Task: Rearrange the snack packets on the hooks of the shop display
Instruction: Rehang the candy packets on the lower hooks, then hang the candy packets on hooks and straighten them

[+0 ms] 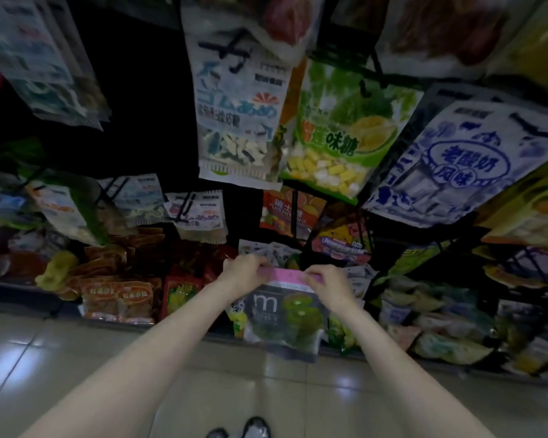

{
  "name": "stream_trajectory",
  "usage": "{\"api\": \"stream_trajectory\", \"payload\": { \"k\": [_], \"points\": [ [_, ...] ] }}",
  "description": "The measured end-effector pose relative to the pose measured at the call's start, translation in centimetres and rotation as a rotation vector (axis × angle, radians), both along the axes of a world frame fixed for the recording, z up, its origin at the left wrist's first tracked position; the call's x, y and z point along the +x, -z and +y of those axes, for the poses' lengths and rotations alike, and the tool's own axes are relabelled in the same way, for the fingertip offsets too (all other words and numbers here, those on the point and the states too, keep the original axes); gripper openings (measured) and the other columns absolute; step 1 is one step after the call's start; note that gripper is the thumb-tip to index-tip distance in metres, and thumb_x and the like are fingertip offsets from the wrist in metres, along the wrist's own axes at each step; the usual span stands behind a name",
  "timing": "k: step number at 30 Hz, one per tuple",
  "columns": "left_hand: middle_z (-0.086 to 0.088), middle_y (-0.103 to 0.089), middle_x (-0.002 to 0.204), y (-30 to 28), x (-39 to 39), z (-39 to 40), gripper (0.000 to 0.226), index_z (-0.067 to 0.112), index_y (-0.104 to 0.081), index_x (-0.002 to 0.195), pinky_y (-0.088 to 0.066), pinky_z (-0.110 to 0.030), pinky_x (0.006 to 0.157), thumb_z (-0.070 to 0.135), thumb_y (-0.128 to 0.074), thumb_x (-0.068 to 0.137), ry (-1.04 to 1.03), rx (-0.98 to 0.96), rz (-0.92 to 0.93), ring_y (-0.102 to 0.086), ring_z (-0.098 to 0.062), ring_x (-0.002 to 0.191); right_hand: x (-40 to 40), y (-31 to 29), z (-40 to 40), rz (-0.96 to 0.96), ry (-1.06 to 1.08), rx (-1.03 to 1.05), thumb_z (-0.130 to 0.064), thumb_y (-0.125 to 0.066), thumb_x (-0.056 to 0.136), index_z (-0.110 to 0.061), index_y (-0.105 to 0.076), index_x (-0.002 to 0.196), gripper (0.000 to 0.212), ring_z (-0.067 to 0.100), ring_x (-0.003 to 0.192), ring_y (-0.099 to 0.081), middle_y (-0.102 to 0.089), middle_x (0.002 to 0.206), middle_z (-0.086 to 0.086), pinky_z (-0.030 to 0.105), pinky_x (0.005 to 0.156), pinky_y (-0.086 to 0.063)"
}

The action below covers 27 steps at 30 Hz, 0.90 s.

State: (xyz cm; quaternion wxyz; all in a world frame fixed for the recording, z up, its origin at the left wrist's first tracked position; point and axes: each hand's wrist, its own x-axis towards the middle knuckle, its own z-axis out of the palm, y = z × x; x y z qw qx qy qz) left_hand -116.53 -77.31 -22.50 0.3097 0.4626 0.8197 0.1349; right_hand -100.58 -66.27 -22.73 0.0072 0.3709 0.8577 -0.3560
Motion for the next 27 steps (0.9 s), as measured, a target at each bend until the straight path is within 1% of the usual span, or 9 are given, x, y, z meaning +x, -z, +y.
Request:
{"api": "stream_trajectory", "payload": {
  "k": [3, 7, 10, 12, 15, 19, 21, 24, 27],
  "points": [
    [0.001, -0.059, 0.125, 1.0, -0.7, 2.5, 0.027, 0.028, -0.062, 0.118, -0.035, -0.037, 0.101, 0.026, -0.053, 0.092, -0.048, 0.113, -0.044, -0.048, -0.024, 0.122, -0.7, 0.7, 1.7, 0.06, 0.061, 0.016, -0.022, -0.056, 0.094, -0.01, -0.07, 0.102, 0.02, 0.005, 0.09, -0.058, -0.068, 0.102, 0.0, 0.004, 0.067, -0.034],
    [-0.005, -0.064, 0.116, 2.3, -2.7, 5.1, 0.022, 0.027, -0.069, 0.106, -0.037, -0.047, 0.099, 0.02, -0.055, 0.09, -0.104, 0.191, 0.002, -0.049, -0.03, 0.119, -2.9, 0.8, 4.4, 0.095, 0.037, 0.031, -0.019, -0.055, 0.094, -0.007, -0.068, 0.109, 0.023, 0.015, 0.105, -0.058, -0.066, 0.114, 0.004, 0.006, 0.073, -0.03],
    [-0.012, -0.067, 0.107, 2.8, -4.0, 6.7, 0.022, 0.021, -0.07, 0.106, -0.04, -0.048, 0.097, 0.017, -0.055, 0.091, -0.094, 0.254, 0.022, -0.054, -0.037, 0.112, -4.4, 0.4, 6.3, 0.107, 0.041, 0.043, -0.019, -0.053, 0.095, -0.006, -0.069, 0.105, 0.022, 0.019, 0.111, -0.056, -0.065, 0.115, 0.006, 0.01, 0.076, -0.03],
    [-0.009, -0.064, 0.111, 2.4, -3.9, 8.0, 0.025, 0.023, -0.067, 0.111, -0.033, -0.046, 0.102, 0.019, -0.05, 0.093, -0.056, 0.209, 0.087, -0.046, -0.035, 0.118, -4.8, 0.2, 7.3, 0.116, 0.064, 0.054, -0.021, -0.054, 0.095, -0.007, -0.069, 0.104, 0.023, 0.019, 0.111, -0.056, -0.065, 0.116, 0.006, 0.012, 0.078, -0.031],
    [-0.001, -0.055, 0.125, 1.9, -3.7, 9.0, 0.029, 0.029, -0.062, 0.116, -0.025, -0.044, 0.101, 0.021, -0.047, 0.092, -0.039, 0.143, 0.198, -0.034, -0.029, 0.127, -4.8, 0.4, 8.0, 0.103, 0.062, 0.06, -0.02, -0.054, 0.095, -0.008, -0.069, 0.104, 0.022, 0.019, 0.111, -0.056, -0.065, 0.116, 0.006, 0.01, 0.076, -0.031],
    [-0.002, -0.056, 0.127, 2.1, -3.7, 8.7, 0.029, 0.029, -0.062, 0.118, -0.024, -0.043, 0.103, 0.024, -0.049, 0.093, -0.047, 0.149, 0.203, -0.035, -0.029, 0.129, -5.2, 0.7, 7.9, 0.097, 0.028, 0.05, -0.024, -0.054, 0.094, -0.009, -0.069, 0.103, 0.023, 0.019, 0.108, -0.058, -0.066, 0.117, 0.006, 0.017, 0.077, -0.037],
    [-0.003, -0.059, 0.123, 2.0, -3.5, 8.9, 0.027, 0.028, -0.064, 0.117, -0.027, -0.042, 0.1, 0.026, -0.051, 0.093, -0.06, 0.167, 0.223, -0.038, -0.028, 0.127, -5.6, 0.8, 7.8, 0.103, 0.019, 0.046, -0.025, -0.055, 0.094, -0.009, -0.07, 0.1, 0.023, 0.019, 0.103, -0.059, -0.067, 0.113, 0.005, 0.018, 0.072, -0.035],
    [-0.003, -0.062, 0.119, 2.3, -3.7, 9.1, 0.026, 0.026, -0.064, 0.115, -0.035, -0.039, 0.095, 0.027, -0.051, 0.093, -0.067, 0.161, 0.171, -0.046, -0.027, 0.121, -5.9, 0.9, 7.7, 0.113, 0.015, 0.045, -0.026, -0.055, 0.094, -0.009, -0.071, 0.095, 0.023, 0.021, 0.104, -0.059, -0.068, 0.11, 0.005, 0.023, 0.076, -0.038],
    [-0.005, -0.057, 0.122, 2.1, -3.5, 9.2, 0.03, 0.023, -0.061, 0.12, -0.032, -0.041, 0.098, 0.019, -0.048, 0.093, -0.053, 0.123, 0.156, -0.041, -0.028, 0.125, -6.1, 1.6, 7.8, 0.102, 0.049, 0.052, -0.028, -0.054, 0.094, -0.014, -0.071, 0.098, 0.022, 0.024, 0.097, -0.062, -0.068, 0.107, 0.006, 0.03, 0.076, -0.046]
  ]
}}
